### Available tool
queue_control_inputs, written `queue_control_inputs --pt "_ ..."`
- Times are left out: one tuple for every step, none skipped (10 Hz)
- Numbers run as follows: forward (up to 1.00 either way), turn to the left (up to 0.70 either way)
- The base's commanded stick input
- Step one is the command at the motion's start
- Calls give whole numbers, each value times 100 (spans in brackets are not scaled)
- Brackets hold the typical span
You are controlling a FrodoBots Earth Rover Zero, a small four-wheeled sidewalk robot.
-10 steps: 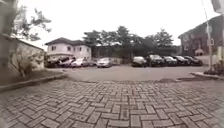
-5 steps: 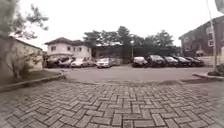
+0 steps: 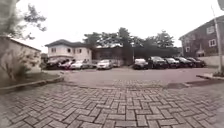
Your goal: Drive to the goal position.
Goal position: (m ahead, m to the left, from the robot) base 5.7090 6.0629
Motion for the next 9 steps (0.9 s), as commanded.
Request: queue_control_inputs --pt "50 0" --pt "50 0" --pt "50 0" --pt "50 0" --pt "50 0" --pt "50 0" --pt "50 0" --pt "50 0" --pt "50 0"
